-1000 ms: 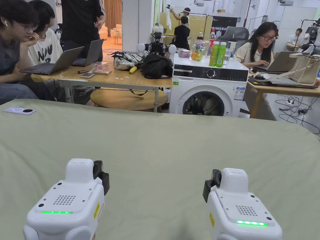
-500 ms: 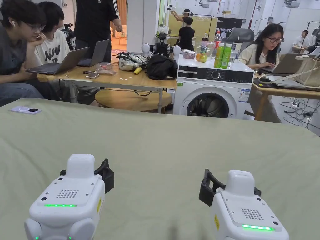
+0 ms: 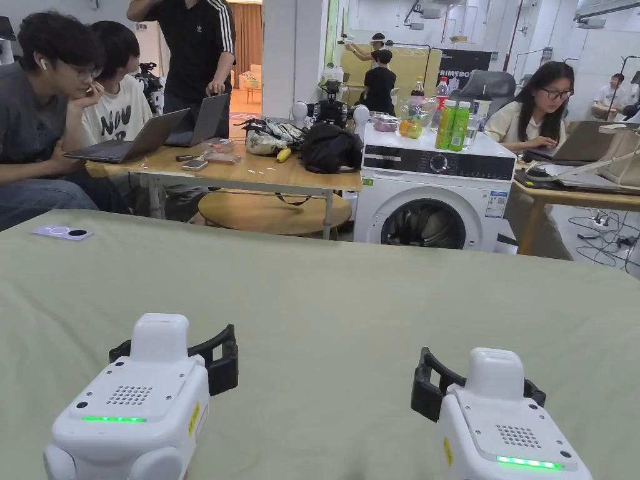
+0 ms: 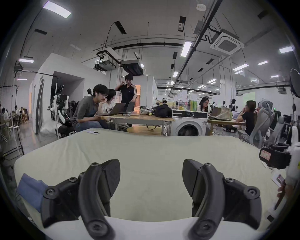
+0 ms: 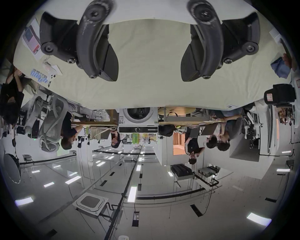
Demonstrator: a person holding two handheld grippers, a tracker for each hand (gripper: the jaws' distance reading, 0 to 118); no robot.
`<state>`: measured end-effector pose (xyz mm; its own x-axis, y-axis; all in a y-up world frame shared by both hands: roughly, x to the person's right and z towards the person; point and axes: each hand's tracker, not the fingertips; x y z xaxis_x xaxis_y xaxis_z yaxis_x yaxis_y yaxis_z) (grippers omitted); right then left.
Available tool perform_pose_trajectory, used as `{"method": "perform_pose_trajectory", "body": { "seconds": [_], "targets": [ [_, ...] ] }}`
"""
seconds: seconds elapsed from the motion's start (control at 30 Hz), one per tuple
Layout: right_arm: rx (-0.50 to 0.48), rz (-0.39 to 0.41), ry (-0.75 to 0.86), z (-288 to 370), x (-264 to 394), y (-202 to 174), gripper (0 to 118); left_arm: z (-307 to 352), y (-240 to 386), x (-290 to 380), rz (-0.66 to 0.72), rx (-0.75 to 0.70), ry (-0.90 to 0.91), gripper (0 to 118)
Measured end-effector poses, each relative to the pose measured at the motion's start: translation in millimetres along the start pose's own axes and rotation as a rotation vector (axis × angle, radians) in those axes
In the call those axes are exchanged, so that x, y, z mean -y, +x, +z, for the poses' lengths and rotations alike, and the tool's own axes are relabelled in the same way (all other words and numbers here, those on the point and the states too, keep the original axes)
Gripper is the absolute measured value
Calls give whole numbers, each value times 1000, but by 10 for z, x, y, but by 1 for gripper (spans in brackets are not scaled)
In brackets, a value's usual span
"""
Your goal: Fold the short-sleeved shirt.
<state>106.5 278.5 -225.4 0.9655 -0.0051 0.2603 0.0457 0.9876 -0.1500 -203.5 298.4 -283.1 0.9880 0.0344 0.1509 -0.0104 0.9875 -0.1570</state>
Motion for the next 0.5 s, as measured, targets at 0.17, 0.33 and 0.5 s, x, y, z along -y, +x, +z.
{"method": "perform_pose_trajectory", "body": {
  "seconds": [0.17, 0.33, 0.5],
  "targets": [
    [-43, 28, 18, 32, -33, -13, 81, 9, 7, -25, -26, -20, 14, 80],
    [16, 50, 20, 29, -45, -71, 81, 30, -25, -39, -26, -36, 31, 80],
    [49, 2, 0, -31, -59, -75, 81, 37, -74, -21, 0, -36, 25, 80]
  ]
}}
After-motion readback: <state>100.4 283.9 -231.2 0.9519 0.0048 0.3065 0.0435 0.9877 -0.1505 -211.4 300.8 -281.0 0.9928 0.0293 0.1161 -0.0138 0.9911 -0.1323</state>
